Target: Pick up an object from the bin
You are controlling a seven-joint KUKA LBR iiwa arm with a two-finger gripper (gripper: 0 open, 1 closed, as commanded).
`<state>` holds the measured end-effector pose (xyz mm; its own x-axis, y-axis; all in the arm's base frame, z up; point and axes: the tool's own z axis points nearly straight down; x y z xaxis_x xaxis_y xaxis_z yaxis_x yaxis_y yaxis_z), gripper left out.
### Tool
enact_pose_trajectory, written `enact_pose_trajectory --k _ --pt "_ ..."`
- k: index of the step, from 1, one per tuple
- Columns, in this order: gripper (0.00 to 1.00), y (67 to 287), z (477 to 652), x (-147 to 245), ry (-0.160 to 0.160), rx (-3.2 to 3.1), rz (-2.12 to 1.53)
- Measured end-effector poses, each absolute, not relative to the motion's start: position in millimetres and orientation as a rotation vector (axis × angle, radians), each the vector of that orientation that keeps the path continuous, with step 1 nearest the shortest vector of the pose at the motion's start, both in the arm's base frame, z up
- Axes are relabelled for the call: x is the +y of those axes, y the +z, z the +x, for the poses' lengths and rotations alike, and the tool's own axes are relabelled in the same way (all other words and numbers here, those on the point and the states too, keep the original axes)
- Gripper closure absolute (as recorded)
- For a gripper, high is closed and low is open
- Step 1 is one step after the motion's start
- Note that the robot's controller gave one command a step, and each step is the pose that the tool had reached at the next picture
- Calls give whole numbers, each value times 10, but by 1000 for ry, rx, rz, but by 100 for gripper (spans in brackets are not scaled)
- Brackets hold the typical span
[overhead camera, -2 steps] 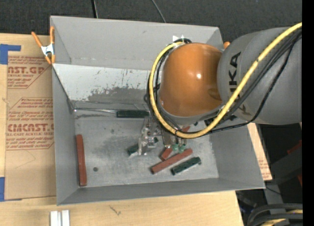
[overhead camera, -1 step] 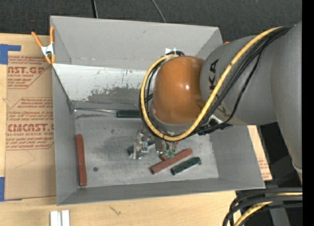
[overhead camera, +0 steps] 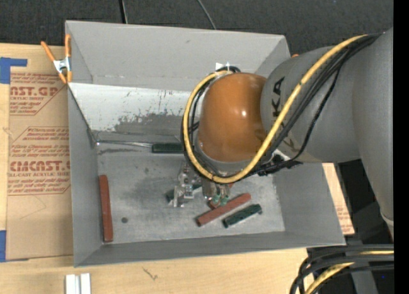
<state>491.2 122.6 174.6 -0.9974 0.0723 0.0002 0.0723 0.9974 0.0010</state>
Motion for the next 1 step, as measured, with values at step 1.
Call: enact_pose_trajectory --k 1 --pt "100 1588 4931 1204 0 -3140 -92"
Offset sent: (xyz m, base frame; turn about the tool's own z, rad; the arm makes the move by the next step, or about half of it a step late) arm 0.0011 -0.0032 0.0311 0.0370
